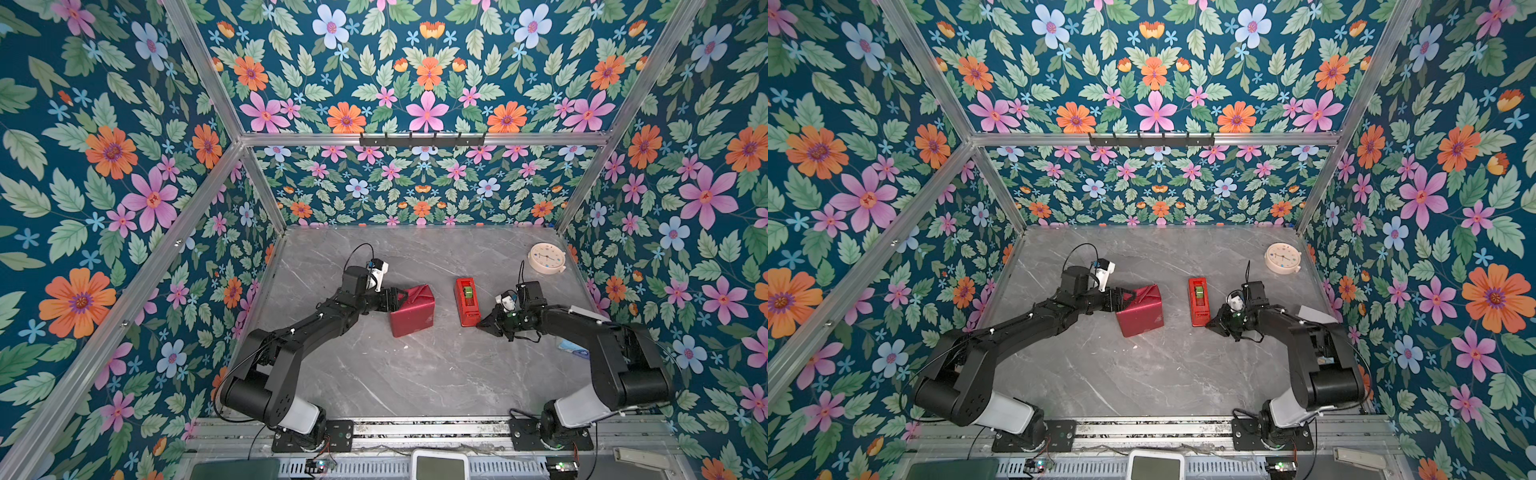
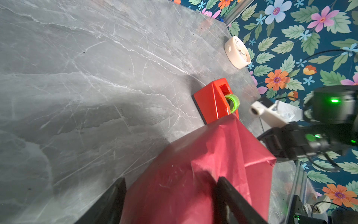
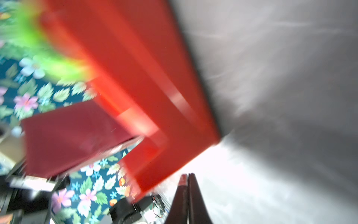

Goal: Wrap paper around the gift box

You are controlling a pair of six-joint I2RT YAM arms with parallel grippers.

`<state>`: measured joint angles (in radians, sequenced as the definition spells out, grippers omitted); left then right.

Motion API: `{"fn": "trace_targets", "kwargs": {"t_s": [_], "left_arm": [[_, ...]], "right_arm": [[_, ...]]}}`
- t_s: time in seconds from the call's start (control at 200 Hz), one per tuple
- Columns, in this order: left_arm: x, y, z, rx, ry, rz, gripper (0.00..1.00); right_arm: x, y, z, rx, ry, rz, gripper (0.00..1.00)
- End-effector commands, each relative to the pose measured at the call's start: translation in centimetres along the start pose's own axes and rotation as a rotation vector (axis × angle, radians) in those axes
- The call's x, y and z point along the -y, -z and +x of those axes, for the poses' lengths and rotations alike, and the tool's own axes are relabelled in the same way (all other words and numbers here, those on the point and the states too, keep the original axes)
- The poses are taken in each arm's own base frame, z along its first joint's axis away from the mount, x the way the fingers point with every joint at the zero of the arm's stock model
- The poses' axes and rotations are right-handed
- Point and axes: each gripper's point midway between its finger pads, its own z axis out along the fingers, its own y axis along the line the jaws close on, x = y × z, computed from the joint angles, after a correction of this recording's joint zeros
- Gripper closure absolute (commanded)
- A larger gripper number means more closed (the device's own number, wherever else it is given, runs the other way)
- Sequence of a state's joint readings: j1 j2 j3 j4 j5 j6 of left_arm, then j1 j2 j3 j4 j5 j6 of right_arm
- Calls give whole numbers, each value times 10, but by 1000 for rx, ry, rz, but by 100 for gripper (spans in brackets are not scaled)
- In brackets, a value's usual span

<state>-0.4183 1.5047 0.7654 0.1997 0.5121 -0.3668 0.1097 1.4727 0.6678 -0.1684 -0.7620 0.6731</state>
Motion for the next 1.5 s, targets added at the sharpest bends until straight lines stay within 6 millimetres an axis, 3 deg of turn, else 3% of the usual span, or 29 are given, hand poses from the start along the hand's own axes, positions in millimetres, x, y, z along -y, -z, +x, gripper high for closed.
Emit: {"fn": "trace_targets", "kwargs": {"t_s": [0.0, 0.335, 0.575, 0.83, 0.925, 0.95, 1.5], "left_arm": [[-28, 0, 34, -118, 39, -128, 25], [-28, 1, 36, -119, 39, -130, 25], [-27, 2, 34, -114, 38, -127, 25], [-27, 1, 35, -116, 42, -123, 25], [-27, 0, 35, -117, 43, -122, 25], [-27, 0, 35, -115, 43, -122, 25], [-25, 1, 33, -111, 44, -114, 25]], "right_arm": [[-28, 7, 20, -30, 142, -48, 100], [-143, -5, 55, -107, 384, -186, 100], [-191, -20, 49, -149, 409, -185, 100], [-197, -49, 52, -212, 320, -157, 100], [-206, -49, 52, -218, 310, -169, 100], [-199, -58, 50, -231, 296, -143, 100], [-218, -85, 41, -175, 380, -201, 100]]}}
